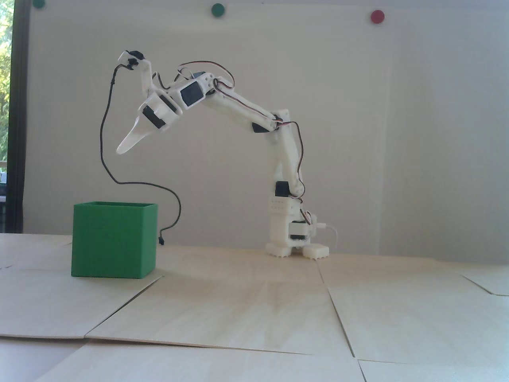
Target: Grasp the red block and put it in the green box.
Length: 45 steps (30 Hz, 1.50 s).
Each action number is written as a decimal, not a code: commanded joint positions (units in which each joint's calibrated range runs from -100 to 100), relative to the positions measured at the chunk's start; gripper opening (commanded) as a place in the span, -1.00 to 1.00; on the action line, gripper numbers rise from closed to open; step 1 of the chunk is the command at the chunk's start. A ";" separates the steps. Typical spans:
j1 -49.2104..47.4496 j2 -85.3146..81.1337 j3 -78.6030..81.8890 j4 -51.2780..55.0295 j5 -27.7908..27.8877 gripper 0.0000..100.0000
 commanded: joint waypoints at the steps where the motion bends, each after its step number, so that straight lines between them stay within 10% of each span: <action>1: -0.17 -7.59 -0.87 -0.14 0.02 -0.33; 5: -1.05 -7.67 -0.87 -0.14 -0.45 -1.00; 16: -8.37 -17.62 8.27 6.44 -2.84 -0.96; 37: -31.45 -103.45 127.35 -18.86 11.16 -0.96; 45: -33.86 -111.11 129.12 0.70 11.21 -0.96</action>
